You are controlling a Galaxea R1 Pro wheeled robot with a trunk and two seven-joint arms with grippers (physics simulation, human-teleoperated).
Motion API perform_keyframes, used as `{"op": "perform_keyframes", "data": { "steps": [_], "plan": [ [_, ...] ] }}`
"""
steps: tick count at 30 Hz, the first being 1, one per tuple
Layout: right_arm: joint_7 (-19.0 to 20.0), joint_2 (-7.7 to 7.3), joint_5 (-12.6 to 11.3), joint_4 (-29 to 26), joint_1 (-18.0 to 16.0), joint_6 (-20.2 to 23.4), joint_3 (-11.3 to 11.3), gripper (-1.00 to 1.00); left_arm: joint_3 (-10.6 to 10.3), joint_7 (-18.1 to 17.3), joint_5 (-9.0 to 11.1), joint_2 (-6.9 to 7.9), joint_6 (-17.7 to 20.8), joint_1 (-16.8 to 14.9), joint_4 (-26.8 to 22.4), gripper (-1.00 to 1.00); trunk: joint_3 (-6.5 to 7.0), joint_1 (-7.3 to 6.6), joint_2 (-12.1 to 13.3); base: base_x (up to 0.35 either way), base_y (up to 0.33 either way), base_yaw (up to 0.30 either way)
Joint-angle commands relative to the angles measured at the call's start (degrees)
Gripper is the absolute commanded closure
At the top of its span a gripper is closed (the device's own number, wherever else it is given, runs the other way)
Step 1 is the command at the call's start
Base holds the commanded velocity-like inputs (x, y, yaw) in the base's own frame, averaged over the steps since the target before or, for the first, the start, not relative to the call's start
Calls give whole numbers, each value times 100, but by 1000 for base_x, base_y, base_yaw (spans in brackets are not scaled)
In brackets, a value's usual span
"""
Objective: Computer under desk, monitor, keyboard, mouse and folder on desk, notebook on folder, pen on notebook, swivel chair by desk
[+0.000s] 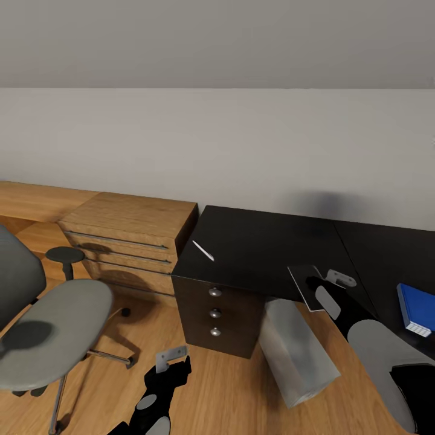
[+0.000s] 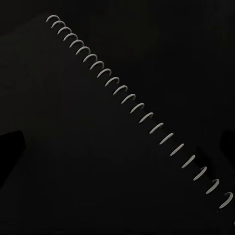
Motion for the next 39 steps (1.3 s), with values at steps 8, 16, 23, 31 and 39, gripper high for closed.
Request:
{"op": "perform_keyframes", "data": {
  "steps": [8,16,23,31,39],
  "plan": [
    [-47,-2,-76,158,-2,37,47,-100,-14,40,9,4,27,-7,-14,-100,-6,1,-3,0,0,0],
    [-45,1,-76,158,1,37,47,-100,-14,40,9,8,26,-7,-13,-100,-6,1,-3,-125,23,0],
    [-42,1,-76,158,-1,37,47,-100,-14,40,9,9,26,-7,-12,-100,-6,1,-3,-66,12,0],
    [-39,1,-76,158,2,37,47,-100,-14,40,9,9,26,-7,-10,-100,-6,1,-3,-7,1,0],
    [-39,-3,-74,158,3,37,47,-100,-14,40,9,8,26,-7,-12,-100,-6,1,-3,0,0,0]
  ]
}}
